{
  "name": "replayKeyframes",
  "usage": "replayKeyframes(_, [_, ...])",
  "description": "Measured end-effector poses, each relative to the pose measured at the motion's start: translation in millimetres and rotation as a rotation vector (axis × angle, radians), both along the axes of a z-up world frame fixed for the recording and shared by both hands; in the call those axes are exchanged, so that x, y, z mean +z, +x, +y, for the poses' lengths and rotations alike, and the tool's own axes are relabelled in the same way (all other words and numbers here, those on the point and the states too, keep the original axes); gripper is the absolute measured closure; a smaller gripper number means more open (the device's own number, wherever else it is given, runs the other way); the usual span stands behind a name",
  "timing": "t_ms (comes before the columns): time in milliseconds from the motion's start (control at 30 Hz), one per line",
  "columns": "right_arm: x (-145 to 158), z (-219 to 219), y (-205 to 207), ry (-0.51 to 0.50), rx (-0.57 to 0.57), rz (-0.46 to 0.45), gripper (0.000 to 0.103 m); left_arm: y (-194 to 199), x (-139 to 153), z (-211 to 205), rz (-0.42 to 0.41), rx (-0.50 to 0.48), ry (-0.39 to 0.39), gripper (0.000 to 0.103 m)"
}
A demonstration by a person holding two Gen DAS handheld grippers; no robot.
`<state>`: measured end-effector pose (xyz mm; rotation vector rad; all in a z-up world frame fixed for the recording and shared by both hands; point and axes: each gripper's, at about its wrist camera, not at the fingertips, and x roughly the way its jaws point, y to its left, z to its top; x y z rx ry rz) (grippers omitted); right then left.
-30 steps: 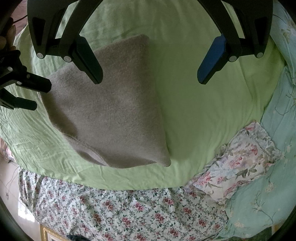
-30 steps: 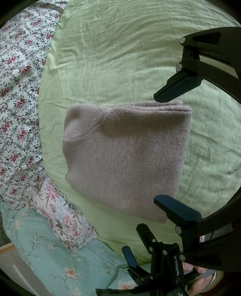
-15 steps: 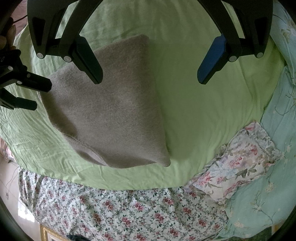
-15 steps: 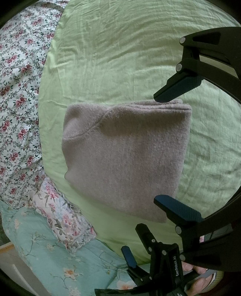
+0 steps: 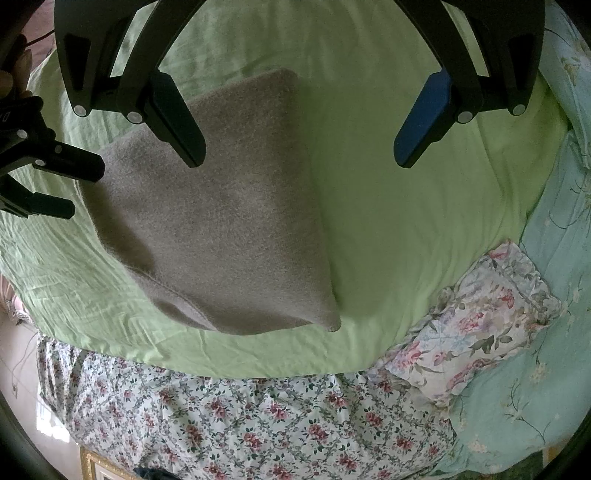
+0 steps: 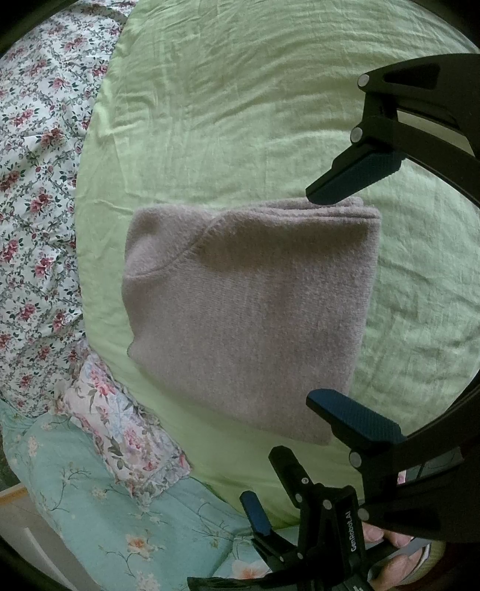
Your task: Fold small clothes
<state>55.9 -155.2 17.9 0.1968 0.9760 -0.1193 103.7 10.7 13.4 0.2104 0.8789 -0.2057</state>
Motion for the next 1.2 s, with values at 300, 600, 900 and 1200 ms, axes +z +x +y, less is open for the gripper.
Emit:
replayKeyframes(300, [-1.2,0.9,-0.2,0.0,0.001,0.0,0.003,-0.1,-0.1,0.1,-0.001,0.0,0.002,0.001])
replayKeyframes(600, [-0.2,-2.2,0.3,-0.001,0.006,-0.001,0.003,0.4,1.2,0.2,-0.005,-0.001,0.002,0.001])
replayKeyframes(900, [1.8,-1.1,1.2,0.0,0.002,-0.004,0.003,-0.1,1.1,-0.1,-0.005,-0.001,0.003,0.001])
replayKeyframes(1200, [7.1,-3.7,4.6,-0.006,0.007,-0.014,0.003,5.1,8.5,-2.5,-0.036,-0.007,-0.013,0.001])
